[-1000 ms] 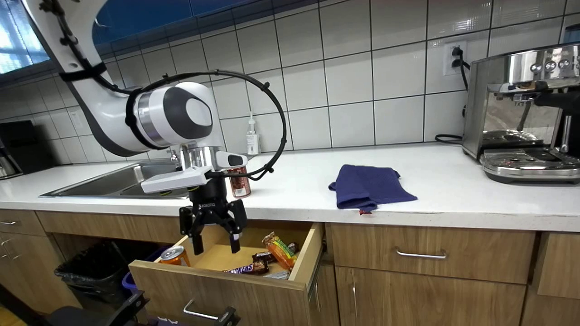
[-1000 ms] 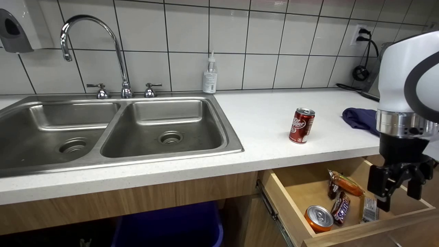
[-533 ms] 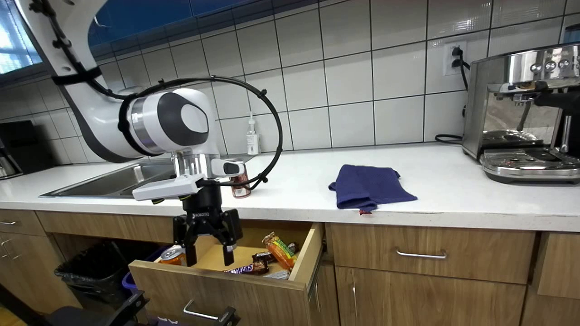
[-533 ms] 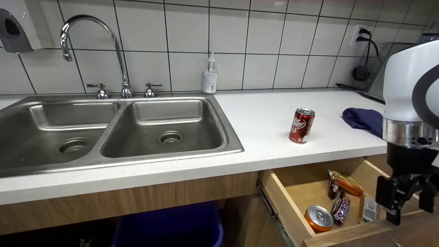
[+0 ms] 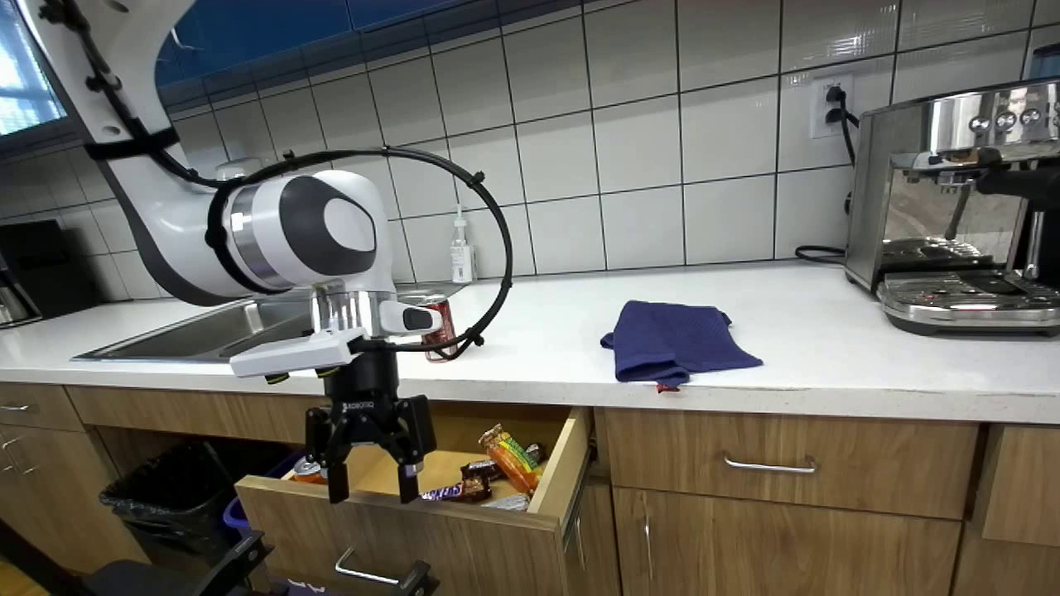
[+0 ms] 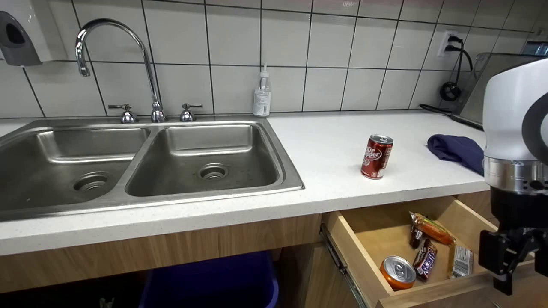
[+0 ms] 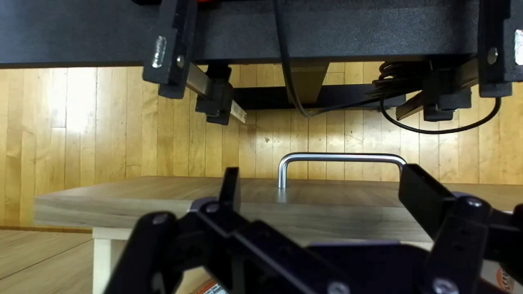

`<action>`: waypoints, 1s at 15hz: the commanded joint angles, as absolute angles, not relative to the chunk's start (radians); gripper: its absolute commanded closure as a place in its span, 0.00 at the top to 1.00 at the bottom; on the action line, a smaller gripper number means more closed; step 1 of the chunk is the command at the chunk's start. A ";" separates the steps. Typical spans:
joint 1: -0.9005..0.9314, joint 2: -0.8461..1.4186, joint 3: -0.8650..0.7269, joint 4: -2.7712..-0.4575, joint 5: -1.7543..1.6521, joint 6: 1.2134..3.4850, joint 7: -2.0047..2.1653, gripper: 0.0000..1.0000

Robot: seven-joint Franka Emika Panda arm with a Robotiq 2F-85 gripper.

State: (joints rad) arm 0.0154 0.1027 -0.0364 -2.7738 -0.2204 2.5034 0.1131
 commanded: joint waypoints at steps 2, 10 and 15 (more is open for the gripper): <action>0.012 0.086 -0.029 -2.772 -0.198 2.454 0.094 1.00; 0.006 0.092 -0.029 -2.772 -0.160 2.410 0.062 1.00; 0.007 0.118 -0.033 -2.754 -0.172 2.387 0.065 1.00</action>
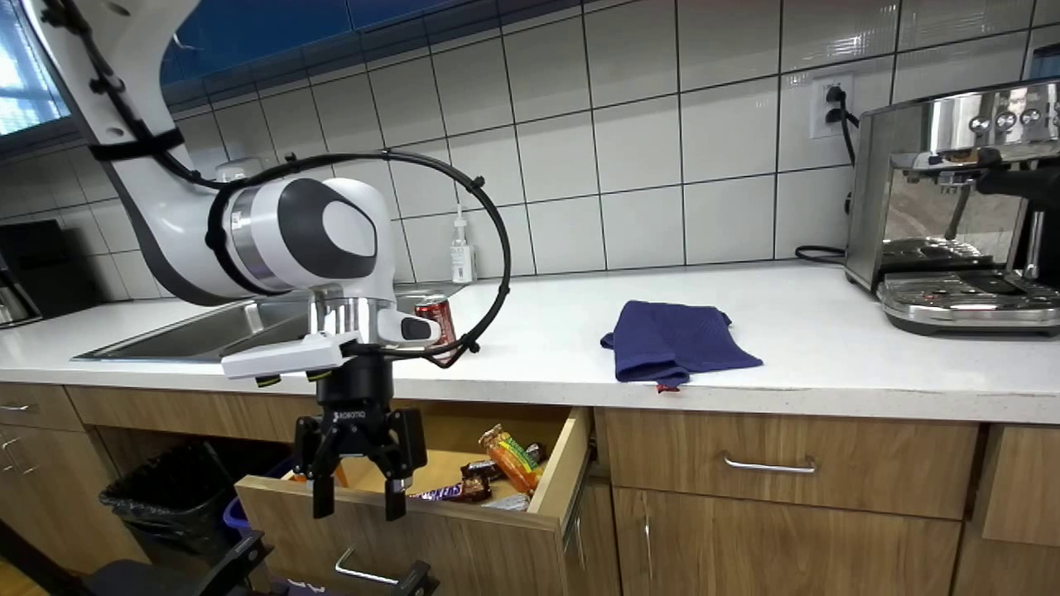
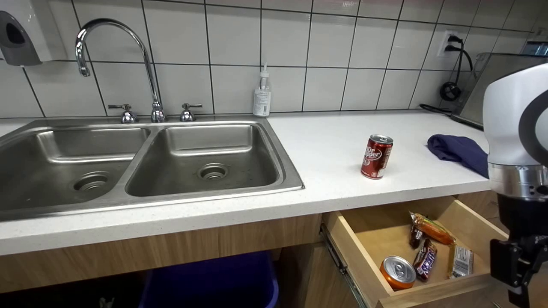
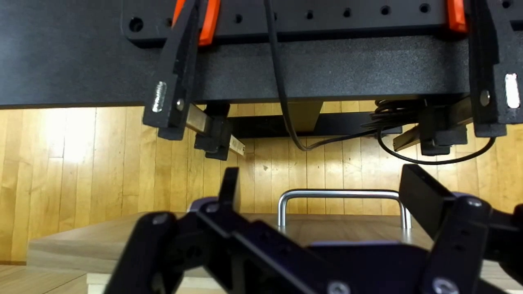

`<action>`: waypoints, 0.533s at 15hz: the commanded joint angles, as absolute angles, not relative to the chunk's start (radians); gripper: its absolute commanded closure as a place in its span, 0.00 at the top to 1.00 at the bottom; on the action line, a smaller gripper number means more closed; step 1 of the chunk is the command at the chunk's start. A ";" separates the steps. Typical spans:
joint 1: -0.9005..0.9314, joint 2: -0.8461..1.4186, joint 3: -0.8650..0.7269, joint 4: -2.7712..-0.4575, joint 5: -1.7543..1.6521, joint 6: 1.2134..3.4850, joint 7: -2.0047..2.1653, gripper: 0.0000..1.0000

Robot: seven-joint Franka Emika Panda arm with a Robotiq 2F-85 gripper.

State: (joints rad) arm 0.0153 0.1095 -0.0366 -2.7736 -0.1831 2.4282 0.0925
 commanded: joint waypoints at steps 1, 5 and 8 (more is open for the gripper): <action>0.006 0.126 -0.034 -2.748 -0.173 2.381 0.063 1.00; 0.007 0.159 -0.041 -2.728 -0.194 2.406 0.079 1.00; 0.010 0.193 -0.048 -2.703 -0.215 2.436 0.091 1.00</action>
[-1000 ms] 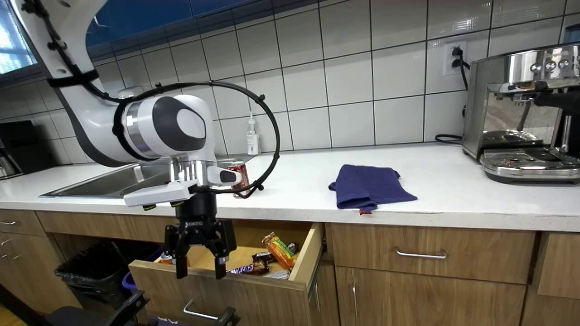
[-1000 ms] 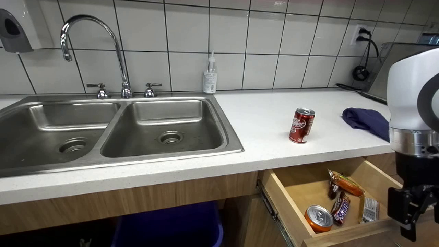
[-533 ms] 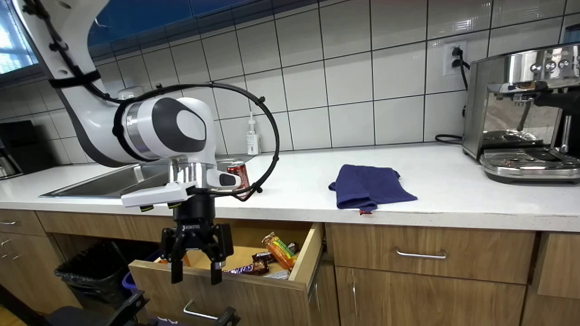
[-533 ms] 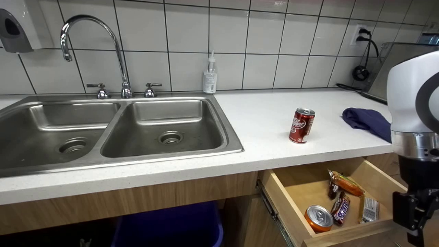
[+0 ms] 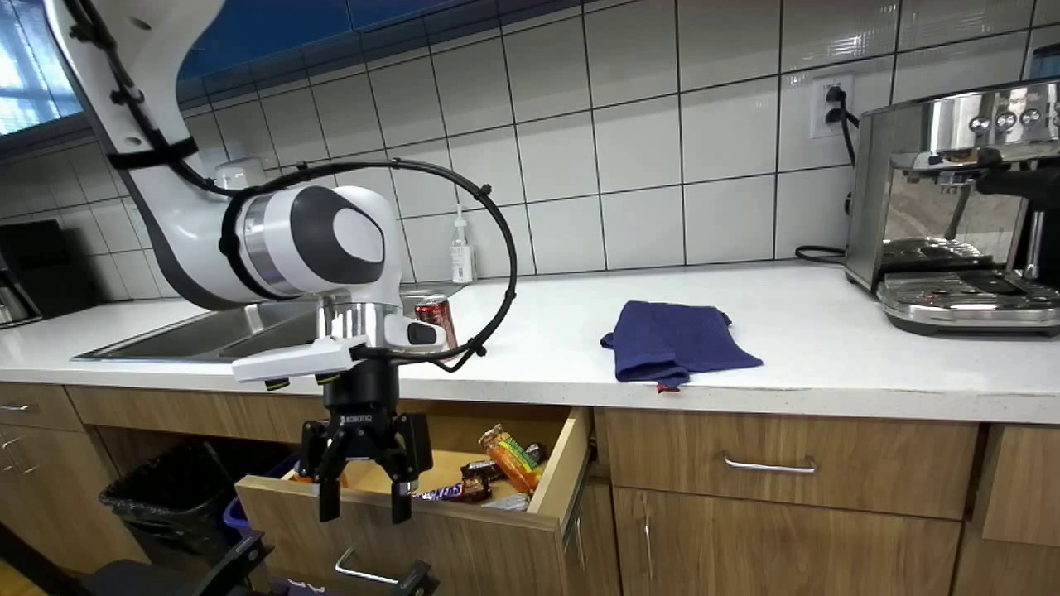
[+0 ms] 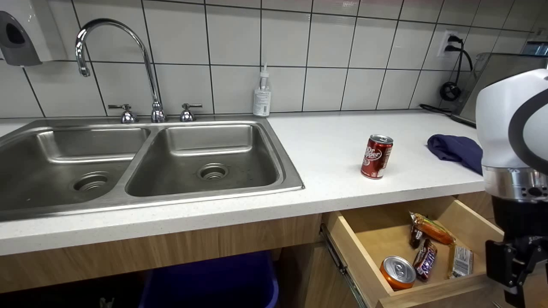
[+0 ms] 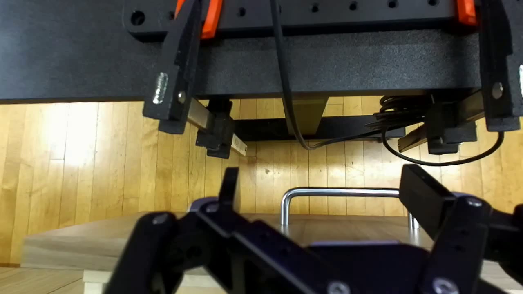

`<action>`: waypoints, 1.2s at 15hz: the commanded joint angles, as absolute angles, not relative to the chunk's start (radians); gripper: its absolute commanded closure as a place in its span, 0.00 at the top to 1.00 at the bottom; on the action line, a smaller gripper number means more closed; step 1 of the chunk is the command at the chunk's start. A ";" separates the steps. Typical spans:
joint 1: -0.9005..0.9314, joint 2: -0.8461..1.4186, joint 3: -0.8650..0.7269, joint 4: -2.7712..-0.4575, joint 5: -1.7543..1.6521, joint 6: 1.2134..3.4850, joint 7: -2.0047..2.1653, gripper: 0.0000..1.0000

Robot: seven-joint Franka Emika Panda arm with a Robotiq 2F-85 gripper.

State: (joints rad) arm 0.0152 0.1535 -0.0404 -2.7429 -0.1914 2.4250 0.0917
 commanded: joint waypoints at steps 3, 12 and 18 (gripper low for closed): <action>0.011 0.224 -0.053 -2.673 -0.218 2.453 0.091 1.00; 0.015 0.300 -0.063 -2.610 -0.217 2.454 0.087 1.00; 0.013 0.322 -0.069 -2.572 -0.211 2.465 0.088 1.00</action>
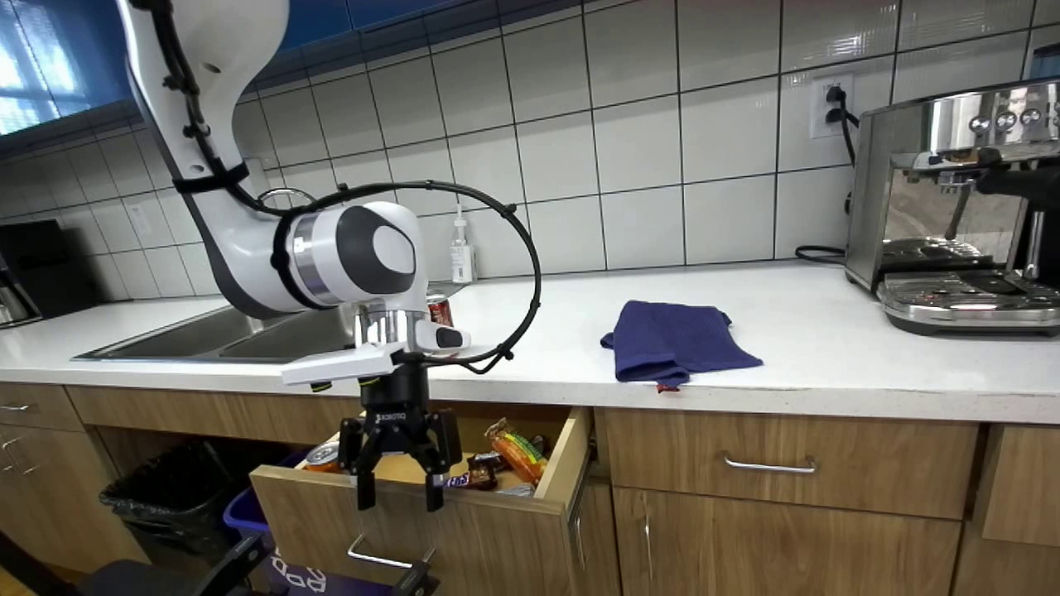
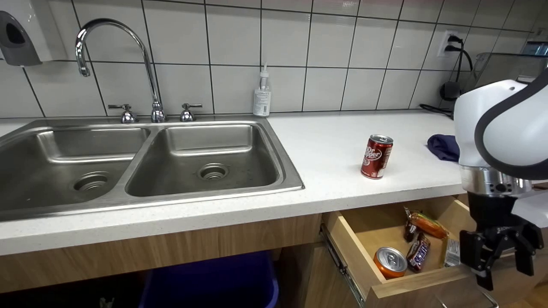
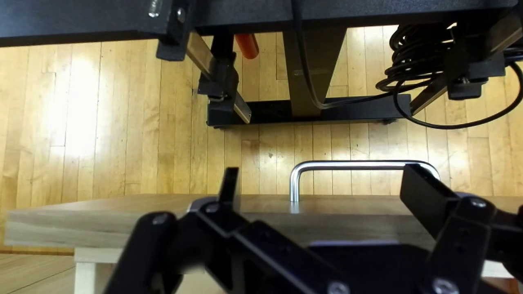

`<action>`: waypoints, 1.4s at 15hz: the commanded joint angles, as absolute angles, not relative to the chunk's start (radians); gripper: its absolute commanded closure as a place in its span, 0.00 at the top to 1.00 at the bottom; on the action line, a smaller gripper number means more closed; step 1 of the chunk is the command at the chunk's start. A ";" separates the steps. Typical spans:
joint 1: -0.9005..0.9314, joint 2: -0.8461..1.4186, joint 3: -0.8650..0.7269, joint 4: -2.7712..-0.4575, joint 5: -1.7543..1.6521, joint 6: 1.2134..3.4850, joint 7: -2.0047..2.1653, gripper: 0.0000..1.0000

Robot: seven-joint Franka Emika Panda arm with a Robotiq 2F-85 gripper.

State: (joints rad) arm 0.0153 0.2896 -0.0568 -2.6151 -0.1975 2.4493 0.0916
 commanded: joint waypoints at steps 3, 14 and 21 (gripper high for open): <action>0.016 0.321 -0.074 -2.557 -0.219 2.476 0.094 1.00; 0.015 0.344 -0.081 -2.521 -0.222 2.586 0.079 1.00; 0.015 0.369 -0.088 -2.491 -0.222 2.641 0.066 1.00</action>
State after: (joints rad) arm 0.0153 0.3328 -0.0739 -2.5358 -0.2040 2.6039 0.0832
